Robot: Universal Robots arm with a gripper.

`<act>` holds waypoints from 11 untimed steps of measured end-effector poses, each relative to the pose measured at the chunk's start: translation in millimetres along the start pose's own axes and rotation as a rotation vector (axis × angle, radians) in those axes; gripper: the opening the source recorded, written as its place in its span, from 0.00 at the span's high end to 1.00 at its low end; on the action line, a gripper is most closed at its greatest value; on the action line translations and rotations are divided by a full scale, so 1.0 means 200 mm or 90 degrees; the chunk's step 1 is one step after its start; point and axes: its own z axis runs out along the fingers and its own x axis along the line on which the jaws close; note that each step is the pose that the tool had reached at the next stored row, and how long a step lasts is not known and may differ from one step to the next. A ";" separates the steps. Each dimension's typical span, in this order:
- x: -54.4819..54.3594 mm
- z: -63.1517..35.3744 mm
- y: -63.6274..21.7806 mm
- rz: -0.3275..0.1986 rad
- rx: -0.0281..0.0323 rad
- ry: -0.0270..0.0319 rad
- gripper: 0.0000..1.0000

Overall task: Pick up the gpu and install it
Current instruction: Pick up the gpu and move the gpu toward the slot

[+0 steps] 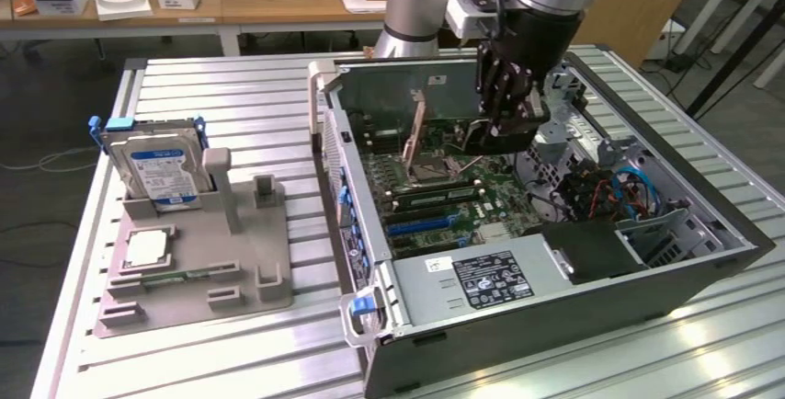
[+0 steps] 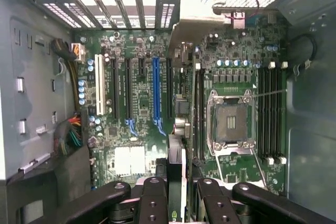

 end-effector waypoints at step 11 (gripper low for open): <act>0.03 0.007 0.091 -0.001 -0.0001 0.0001 0.73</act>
